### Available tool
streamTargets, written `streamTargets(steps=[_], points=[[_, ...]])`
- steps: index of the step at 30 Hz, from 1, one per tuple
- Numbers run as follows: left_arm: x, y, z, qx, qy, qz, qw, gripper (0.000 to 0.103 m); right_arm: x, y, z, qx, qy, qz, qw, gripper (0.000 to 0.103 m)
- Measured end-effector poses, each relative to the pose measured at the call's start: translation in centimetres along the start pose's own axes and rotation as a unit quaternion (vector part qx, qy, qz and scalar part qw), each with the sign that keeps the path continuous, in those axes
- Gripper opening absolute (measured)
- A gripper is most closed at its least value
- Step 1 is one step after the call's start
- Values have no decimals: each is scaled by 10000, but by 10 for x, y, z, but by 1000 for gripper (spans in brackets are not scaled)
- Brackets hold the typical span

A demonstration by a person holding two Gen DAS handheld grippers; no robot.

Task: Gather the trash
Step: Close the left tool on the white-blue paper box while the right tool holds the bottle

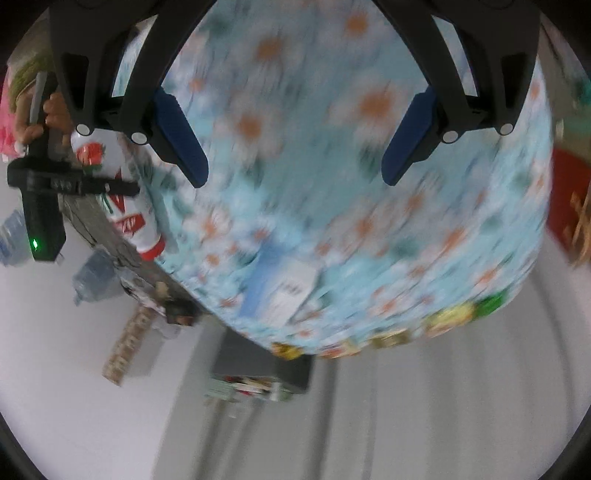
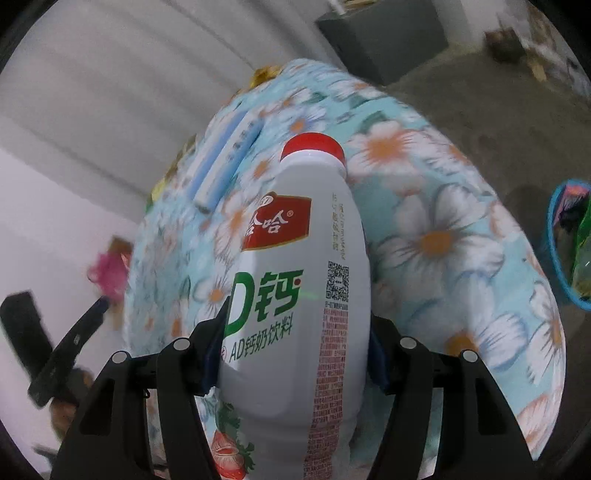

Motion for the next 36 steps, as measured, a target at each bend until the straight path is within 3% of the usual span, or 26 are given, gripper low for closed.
streamTargets(steps=[3,9,13,15,17,24,26,30,31,33,36], points=[[-24,37,2,-214,199,-120,9995,90,-2,6,2,-325,46,-77,9994,61],[-78,96,6,229,473,-195,9984,91,-3,5,4,-562,-57,-182,9982,61],[-102,137,4,-14,767,-636,9950,91,-5,3,11,-730,-16,-234,9971,61],[-104,157,4,-81,936,-935,9912,91,-2,-1,12,-762,-28,-249,9968,61],[-105,166,2,161,941,-1028,9901,92,-2,-1,13,-788,-33,-257,9966,61],[-104,175,5,549,370,-1205,9905,92,0,-3,16,-837,-39,-267,9961,61],[-102,175,15,481,603,-1212,9896,92,-1,-2,15,-821,-49,-264,9963,61],[-95,187,23,-24,946,-1481,9844,91,-2,-1,15,-817,-35,-257,9963,61],[-94,189,21,-67,887,-1479,9850,89,-2,-1,15,-822,-21,-254,9963,61],[-93,185,14,-153,652,-1422,9876,74,-2,-1,15,-838,12,-255,9962,61],[-90,175,5,-35,303,-1395,9897,72,-2,-2,17,-881,133,-273,9957,61]])
Point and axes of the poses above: each gripper's, at about its wrist camera, not at the fingertips, and y roughly the way its jaws point, z to its right, x to its underside, the point moved 3 cm from there along y, roughly the way its jaws point, and after that the axes turned 9 degrees about y, right-handed, at the moved point
